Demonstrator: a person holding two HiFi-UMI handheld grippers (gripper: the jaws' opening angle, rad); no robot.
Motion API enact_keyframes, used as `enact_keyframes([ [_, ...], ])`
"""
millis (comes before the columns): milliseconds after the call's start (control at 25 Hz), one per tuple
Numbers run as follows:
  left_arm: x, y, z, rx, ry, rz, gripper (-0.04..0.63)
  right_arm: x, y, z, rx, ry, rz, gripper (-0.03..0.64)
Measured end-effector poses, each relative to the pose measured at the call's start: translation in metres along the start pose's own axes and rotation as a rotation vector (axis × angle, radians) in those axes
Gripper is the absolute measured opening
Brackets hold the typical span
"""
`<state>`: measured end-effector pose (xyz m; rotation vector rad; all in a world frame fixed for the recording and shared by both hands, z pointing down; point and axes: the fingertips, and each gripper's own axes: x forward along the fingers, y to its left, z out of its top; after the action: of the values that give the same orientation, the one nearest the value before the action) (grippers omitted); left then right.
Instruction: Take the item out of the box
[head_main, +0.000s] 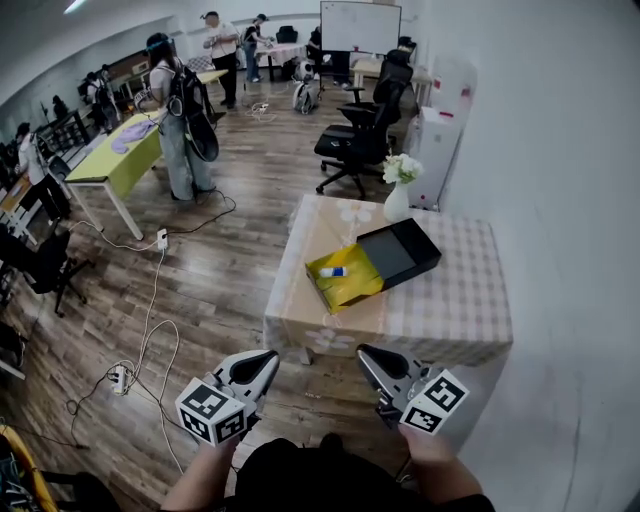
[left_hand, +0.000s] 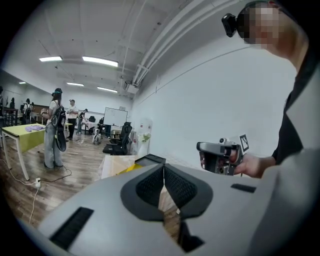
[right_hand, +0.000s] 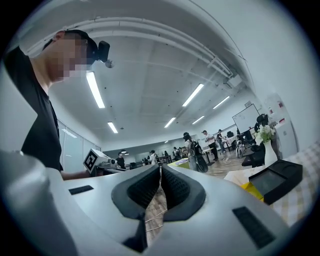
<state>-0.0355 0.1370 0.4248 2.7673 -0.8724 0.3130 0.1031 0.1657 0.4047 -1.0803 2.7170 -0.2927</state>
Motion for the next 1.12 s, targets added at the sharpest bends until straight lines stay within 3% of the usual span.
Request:
enact_keyframes([
  [440, 0.044, 0.031, -0.002, -0.023, -0.002, -0.075, 0.014, 0.024, -0.039, -0.007, -0.002, 0.048, -0.056, 0.038],
  [720, 0.074, 0.097, 0.012, -0.025, -0.007, -0.1, 0.014, 0.081, -0.08, -0.008, 0.002, 0.074, -0.09, 0.038],
  [1120, 0.099, 0.206, 0.041, -0.013, -0.021, -0.079, 0.014, 0.19, -0.125, -0.007, -0.003, 0.105, -0.058, 0.038],
])
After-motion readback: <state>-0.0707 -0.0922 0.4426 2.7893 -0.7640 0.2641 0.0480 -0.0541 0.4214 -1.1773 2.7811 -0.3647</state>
